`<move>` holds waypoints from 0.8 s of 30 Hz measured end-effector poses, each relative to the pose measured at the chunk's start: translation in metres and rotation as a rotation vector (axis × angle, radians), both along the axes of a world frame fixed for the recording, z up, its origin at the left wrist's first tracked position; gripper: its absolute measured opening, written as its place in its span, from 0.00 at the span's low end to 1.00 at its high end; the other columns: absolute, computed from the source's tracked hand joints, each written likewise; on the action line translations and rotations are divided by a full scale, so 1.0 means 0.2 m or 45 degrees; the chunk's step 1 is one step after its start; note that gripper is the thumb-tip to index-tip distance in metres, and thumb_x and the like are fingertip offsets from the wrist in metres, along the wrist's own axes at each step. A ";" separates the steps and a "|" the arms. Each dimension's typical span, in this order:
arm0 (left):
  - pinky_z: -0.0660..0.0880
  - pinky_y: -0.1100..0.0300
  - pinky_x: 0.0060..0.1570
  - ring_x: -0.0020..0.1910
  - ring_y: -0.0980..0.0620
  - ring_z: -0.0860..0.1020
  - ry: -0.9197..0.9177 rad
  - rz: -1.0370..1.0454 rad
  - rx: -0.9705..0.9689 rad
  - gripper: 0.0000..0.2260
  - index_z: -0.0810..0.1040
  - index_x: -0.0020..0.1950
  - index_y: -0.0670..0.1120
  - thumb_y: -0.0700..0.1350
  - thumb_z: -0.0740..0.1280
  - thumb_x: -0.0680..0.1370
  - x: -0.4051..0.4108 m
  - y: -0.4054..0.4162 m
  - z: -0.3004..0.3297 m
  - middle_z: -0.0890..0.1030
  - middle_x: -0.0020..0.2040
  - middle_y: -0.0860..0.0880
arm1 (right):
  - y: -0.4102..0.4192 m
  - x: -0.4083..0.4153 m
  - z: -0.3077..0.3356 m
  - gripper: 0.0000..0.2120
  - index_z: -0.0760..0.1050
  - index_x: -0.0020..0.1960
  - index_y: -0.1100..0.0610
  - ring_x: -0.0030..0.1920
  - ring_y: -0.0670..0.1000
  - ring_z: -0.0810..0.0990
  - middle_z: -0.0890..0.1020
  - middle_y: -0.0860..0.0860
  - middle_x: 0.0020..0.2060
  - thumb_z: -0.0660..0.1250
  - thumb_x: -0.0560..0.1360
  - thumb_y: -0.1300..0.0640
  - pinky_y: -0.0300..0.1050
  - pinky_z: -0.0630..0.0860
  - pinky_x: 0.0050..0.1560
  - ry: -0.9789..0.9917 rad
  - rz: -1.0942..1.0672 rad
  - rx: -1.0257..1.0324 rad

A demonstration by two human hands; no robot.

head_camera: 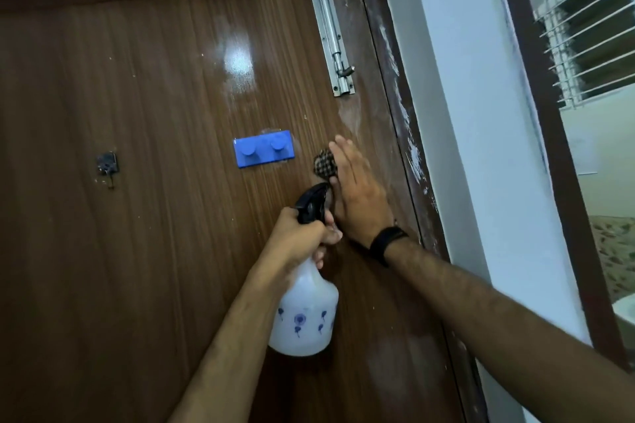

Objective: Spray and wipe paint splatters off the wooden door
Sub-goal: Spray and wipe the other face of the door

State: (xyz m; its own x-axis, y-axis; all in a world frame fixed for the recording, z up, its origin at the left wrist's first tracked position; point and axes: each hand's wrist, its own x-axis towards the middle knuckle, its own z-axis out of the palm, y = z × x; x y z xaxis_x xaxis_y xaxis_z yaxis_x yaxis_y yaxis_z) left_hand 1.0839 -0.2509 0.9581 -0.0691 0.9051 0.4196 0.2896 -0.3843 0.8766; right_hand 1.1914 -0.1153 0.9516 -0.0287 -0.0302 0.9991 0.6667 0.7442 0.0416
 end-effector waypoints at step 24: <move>0.70 0.62 0.27 0.24 0.56 0.69 -0.005 0.113 0.094 0.09 0.76 0.52 0.44 0.32 0.68 0.76 0.28 0.11 0.29 0.77 0.44 0.42 | 0.16 0.33 0.37 0.26 0.56 0.79 0.61 0.78 0.54 0.57 0.61 0.57 0.78 0.57 0.82 0.62 0.46 0.55 0.78 0.231 -0.005 -0.076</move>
